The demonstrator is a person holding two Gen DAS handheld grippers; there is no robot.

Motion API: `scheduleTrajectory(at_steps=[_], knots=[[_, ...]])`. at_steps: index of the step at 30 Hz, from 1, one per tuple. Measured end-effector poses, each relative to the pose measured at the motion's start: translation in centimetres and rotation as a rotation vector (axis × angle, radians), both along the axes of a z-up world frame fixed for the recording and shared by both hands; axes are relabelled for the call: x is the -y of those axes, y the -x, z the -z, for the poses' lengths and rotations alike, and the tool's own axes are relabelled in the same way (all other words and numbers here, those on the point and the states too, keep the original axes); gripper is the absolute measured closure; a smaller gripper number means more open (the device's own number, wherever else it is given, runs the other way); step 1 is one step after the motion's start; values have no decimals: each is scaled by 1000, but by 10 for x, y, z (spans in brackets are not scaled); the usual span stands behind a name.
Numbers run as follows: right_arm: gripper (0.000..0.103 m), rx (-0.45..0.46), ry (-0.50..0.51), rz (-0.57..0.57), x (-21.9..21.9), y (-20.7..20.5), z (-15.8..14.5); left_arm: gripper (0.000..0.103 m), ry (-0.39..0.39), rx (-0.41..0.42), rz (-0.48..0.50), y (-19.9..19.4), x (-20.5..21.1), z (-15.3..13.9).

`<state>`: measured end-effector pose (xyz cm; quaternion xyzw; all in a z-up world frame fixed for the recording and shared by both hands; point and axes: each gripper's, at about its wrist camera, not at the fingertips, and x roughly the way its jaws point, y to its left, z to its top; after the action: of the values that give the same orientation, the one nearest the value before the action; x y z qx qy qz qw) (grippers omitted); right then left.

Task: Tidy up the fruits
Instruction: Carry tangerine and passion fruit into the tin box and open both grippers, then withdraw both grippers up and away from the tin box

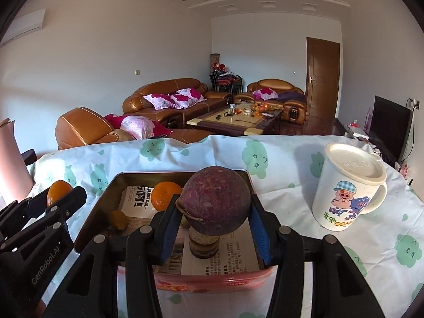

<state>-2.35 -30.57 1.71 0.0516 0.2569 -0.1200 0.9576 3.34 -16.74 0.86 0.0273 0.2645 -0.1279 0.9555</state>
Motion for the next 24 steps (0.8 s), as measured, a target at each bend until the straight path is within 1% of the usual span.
scheduleTrajectory(at_steps=[4, 7, 10, 11, 12, 13, 14, 15, 16, 17, 18, 21, 24], knots=[[51, -16, -22, -34, 6, -9, 4, 64, -34, -39, 0, -10, 12, 11], [51, -5, -38, -78, 5, -14, 3, 64, -34, -70, 3, -16, 14, 14], [50, 10, -63, -151, 2, -18, 1, 62, -55, -77, 7, -16, 18, 15], [50, 9, -93, -188, 3, -21, 2, 54, -62, -66, 2, -14, 19, 14], [50, 1, -138, -228, 3, -24, 5, 39, -72, -53, -4, -12, 20, 13], [50, -10, -191, -265, 4, -27, 8, 30, -88, -43, -16, -10, 21, 13], [48, -13, -234, -283, 5, -28, 10, 17, -97, -31, -23, -8, 22, 12], [44, -16, -259, -291, 6, -29, 11, 10, -100, -15, -31, -6, 21, 10], [42, -9, -266, -290, 7, -27, 10, 7, -97, 2, -34, -2, 20, 8], [37, 4, -258, -278, 7, -24, 9, 2, -92, 19, -32, 1, 19, 6], [34, 23, -253, -268, 8, -20, 7, 0, -87, 36, -30, 4, 19, 5], [29, 86, -261, -240, 12, -8, 1, 0, -82, 60, -29, 10, 18, 3], [27, 124, -225, -151, 16, 4, -2, 0, -72, 50, -41, 11, 15, 2]])
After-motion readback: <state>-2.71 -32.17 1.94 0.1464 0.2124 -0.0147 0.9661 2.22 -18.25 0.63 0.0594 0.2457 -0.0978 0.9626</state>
